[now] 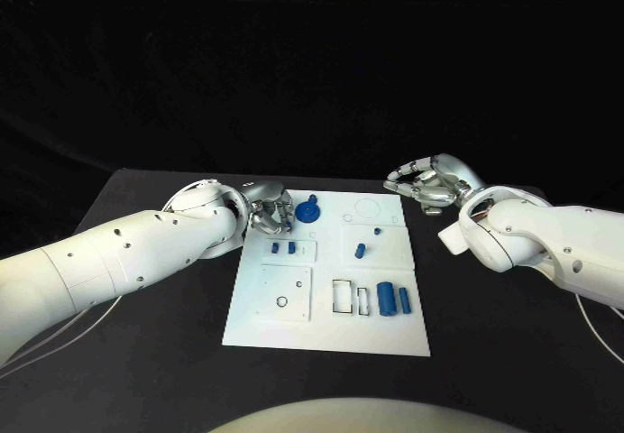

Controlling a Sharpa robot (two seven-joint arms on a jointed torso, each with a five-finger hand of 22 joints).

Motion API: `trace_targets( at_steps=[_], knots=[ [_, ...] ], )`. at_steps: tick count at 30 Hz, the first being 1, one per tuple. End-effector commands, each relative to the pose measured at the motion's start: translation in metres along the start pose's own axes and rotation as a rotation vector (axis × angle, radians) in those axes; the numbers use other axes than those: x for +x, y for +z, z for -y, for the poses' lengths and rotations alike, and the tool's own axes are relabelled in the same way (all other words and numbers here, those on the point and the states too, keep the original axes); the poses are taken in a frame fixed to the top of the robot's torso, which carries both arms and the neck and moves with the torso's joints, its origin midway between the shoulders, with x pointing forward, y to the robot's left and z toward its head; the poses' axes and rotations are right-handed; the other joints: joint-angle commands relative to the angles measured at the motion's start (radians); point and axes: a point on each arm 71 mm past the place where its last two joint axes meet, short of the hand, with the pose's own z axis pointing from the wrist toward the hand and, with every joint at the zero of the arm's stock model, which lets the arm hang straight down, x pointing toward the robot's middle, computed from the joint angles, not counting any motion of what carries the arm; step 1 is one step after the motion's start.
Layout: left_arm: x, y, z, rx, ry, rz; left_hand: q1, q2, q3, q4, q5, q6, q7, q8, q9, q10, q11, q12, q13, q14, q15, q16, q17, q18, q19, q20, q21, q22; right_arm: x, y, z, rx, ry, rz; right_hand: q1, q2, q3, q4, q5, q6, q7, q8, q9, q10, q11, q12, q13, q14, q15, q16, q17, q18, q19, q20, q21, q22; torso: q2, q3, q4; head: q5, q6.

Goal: Assemble the parts on the task board

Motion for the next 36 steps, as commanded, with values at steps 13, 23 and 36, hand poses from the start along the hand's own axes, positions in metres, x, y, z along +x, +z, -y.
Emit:
trace_targets(
  at_steps=[13, 23, 36],
  knots=[
    [0.0022, 0.0021, 0.0018, -0.005, 0.016, -0.019, -0.009, 0.002, -0.006, 0.0, -0.005, 0.006, -0.002, -0.004, 0.0, 0.008, -0.001, -0.005, 0.002, 0.001, -0.005, -0.004, -0.002, -0.012, -0.001, -0.001, 0.002, 0.0, 0.0007, -0.0001, -0.0007, -0.011, -0.003, -0.007, 0.009, 0.004, -0.002, 0.006, 0.006, 0.002, -0.007, 0.007, 0.001, -0.005, -0.003, -0.005, 0.015, 0.044, -0.005, -0.003, 0.017, 0.014, -0.005, 0.002, -0.004, 0.0, -0.001, 0.0008, 0.0002, -0.001, -0.002],
    [0.0038, 0.0027, 0.0031, -0.002, 0.018, -0.027, -0.004, 0.004, -0.007, -0.005, -0.005, 0.01, -0.004, -0.005, 0.002, 0.015, -0.003, -0.009, 0.003, -0.001, -0.007, -0.006, -0.008, -0.012, -0.001, -0.002, 0.002, 0.0, 0.0007, -0.0001, -0.0007, -0.011, -0.003, -0.007, 0.009, 0.004, -0.002, 0.006, 0.006, 0.002, -0.007, 0.007, 0.001, -0.005, -0.003, -0.005, 0.015, 0.044, -0.005, -0.003, 0.017, 0.014, -0.005, 0.002, -0.004, 0.0, 0.0, 0.0002, -0.0003, -0.001, -0.003],
    [0.0068, 0.0032, 0.0021, -0.005, 0.034, -0.039, 0.0, 0.005, -0.009, -0.01, -0.005, 0.016, -0.006, -0.005, 0.004, 0.023, -0.005, -0.012, 0.006, 0.0, -0.009, -0.006, -0.008, -0.013, 0.0, -0.004, 0.003, 0.002, 0.0005, -0.0003, -0.0005, -0.01, -0.003, -0.007, 0.009, 0.004, -0.002, 0.006, 0.006, 0.002, -0.007, 0.007, 0.001, -0.005, -0.003, -0.005, 0.015, 0.044, -0.005, -0.003, 0.017, 0.014, -0.005, 0.002, -0.004, 0.0, 0.0, -0.0005, 0.0004, -0.002, -0.004]
  ],
)
